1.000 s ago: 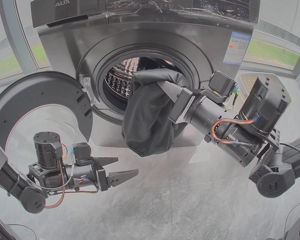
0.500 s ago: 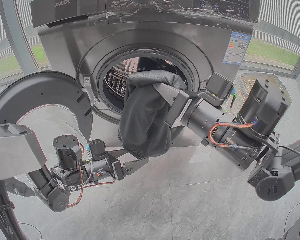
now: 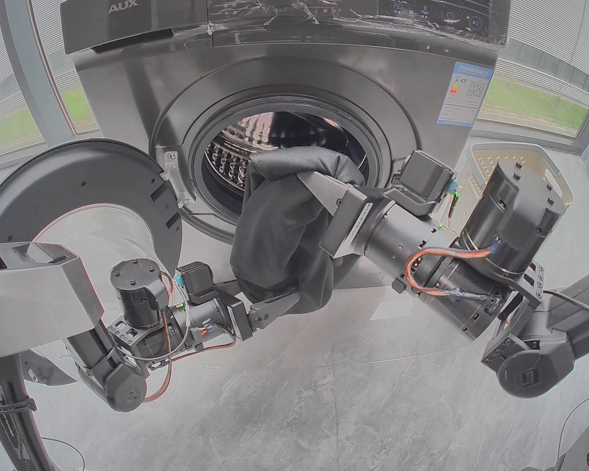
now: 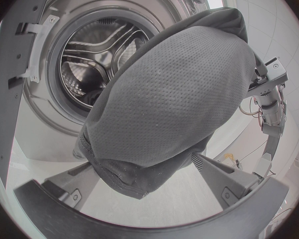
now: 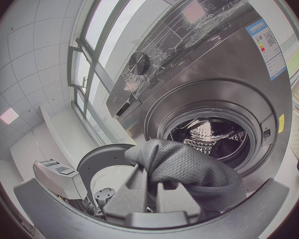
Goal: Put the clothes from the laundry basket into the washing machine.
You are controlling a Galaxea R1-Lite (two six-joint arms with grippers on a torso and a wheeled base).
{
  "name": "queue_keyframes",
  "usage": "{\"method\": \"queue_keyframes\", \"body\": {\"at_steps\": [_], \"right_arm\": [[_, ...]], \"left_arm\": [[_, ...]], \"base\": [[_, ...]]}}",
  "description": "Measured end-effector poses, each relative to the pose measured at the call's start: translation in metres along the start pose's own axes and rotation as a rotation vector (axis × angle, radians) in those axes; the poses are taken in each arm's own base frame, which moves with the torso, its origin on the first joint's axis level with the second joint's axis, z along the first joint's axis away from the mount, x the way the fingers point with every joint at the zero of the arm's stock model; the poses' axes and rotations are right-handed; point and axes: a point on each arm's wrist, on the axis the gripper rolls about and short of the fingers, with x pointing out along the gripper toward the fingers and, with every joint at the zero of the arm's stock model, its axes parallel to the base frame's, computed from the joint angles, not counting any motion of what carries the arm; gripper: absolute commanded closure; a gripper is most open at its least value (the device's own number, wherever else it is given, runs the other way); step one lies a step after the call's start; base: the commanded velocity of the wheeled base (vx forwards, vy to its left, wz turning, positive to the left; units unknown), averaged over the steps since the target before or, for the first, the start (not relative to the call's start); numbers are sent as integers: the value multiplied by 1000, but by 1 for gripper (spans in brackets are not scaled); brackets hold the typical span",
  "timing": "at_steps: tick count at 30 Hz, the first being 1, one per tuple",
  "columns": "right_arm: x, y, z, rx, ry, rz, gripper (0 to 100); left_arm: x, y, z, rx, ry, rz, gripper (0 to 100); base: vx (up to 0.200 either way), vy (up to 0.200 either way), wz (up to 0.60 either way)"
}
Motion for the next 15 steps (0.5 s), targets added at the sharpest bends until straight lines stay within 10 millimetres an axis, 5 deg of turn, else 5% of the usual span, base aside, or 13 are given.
{"method": "queue_keyframes", "body": {"at_steps": [15], "right_arm": [[0,-12,-17,-12,37,-31,100]], "left_arm": [[-25,-24,3,29,-8,7,100]], "base": [[0,0,0]]}}
